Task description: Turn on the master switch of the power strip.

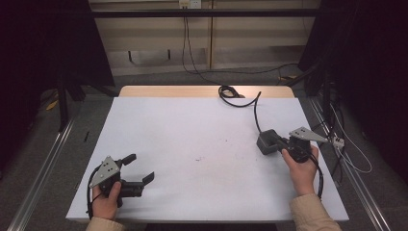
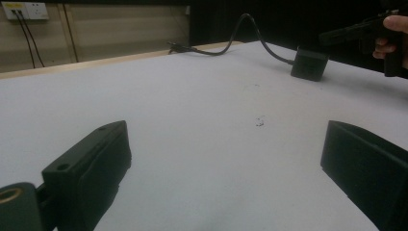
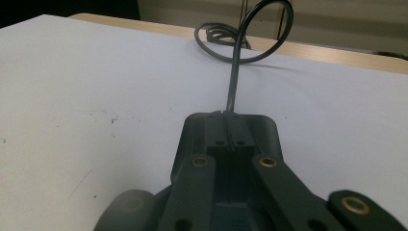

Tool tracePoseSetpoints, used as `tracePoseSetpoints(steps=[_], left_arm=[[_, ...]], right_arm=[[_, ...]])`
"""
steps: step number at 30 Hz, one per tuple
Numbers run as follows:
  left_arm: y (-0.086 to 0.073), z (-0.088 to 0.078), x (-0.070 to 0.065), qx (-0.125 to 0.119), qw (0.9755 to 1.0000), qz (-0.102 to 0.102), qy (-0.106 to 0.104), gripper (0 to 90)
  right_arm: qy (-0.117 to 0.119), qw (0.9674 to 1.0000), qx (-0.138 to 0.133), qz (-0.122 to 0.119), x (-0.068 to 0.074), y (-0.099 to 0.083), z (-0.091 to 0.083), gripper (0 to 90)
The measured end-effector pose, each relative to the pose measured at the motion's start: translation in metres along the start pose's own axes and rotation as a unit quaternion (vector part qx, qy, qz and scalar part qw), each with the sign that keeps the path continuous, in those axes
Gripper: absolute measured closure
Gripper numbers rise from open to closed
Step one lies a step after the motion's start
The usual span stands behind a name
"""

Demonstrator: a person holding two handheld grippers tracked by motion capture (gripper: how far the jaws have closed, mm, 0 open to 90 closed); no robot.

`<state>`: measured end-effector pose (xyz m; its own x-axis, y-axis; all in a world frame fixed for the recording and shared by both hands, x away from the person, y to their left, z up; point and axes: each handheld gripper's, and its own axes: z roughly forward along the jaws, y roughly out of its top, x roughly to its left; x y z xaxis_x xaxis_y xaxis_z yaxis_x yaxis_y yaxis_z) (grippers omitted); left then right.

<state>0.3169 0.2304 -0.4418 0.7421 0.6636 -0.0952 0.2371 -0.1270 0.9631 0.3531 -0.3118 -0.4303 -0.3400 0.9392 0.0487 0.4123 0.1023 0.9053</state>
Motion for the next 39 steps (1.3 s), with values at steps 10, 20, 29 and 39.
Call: tracePoseSetpoints(steps=[10,20,29,39], left_arm=[[-0.0003,0.0001,0.0005,-0.001,1.0,0.0,-0.002,3.1],[-0.0002,-0.0004,0.0002,-0.004,1.0,-0.002,-0.001,3.1],[0.0,-0.0009,0.0002,-0.002,1.0,0.0,-0.002,3.1],[0.0005,-0.0016,0.0001,-0.001,1.0,0.003,0.0,3.1]], right_arm=[[-0.005,1.0,0.003,0.003,-0.0022,-0.0013,0.0006,90.0],[-0.012,0.9999,0.001,0.006,-0.002,-0.0022,0.0023,90.0],[-0.013,0.9999,-0.001,0.009,-0.0019,-0.0034,0.0027,89.7],[-0.017,0.9998,-0.002,0.012,0.0,-0.0047,0.0031,90.0]])
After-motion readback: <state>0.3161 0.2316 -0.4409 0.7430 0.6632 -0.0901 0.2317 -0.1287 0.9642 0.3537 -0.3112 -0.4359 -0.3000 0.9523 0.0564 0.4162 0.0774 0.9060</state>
